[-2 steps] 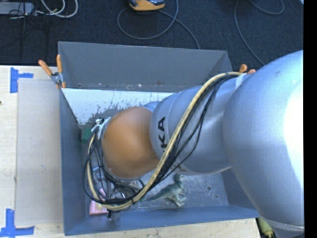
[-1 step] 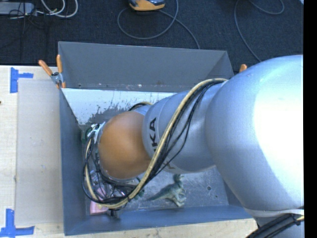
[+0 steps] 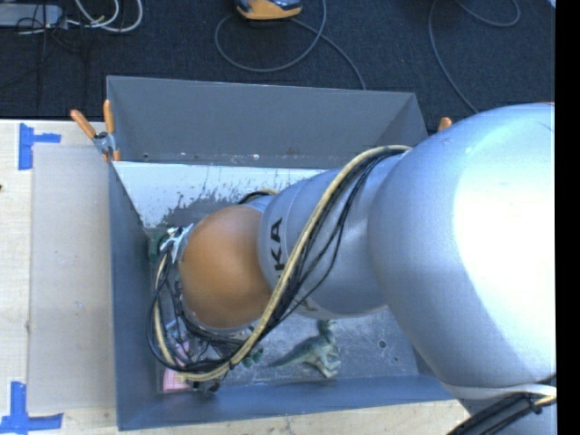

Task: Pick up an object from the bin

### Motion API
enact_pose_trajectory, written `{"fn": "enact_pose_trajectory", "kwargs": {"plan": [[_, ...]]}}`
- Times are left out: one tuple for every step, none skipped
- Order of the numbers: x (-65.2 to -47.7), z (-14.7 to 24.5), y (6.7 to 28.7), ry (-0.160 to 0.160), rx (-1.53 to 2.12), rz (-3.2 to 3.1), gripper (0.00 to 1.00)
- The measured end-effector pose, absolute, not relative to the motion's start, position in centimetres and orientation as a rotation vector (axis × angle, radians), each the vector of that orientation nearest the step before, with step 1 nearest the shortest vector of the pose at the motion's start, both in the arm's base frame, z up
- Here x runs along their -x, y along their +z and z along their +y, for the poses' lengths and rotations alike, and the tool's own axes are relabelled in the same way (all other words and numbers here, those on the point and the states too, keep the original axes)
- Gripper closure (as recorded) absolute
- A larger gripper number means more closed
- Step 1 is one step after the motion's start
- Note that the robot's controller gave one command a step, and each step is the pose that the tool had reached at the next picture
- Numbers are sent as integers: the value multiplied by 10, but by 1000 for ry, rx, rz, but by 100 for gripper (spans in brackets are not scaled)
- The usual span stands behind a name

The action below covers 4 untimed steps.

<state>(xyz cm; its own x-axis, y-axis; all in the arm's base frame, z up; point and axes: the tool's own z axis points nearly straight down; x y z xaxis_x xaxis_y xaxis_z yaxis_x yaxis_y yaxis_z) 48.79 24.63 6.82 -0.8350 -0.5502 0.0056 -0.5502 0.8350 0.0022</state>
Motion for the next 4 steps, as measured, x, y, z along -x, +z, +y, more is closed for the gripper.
{"fn": "enact_pose_trajectory", "kwargs": {"plan": [[-487, 246, 69, -1, -895, -3004, 100], [-484, 245, 84, 2, -889, -2993, 100], [-486, 246, 114, 1, -890, -2999, 100], [-487, 247, 129, -1, -892, -3006, 100]]}}
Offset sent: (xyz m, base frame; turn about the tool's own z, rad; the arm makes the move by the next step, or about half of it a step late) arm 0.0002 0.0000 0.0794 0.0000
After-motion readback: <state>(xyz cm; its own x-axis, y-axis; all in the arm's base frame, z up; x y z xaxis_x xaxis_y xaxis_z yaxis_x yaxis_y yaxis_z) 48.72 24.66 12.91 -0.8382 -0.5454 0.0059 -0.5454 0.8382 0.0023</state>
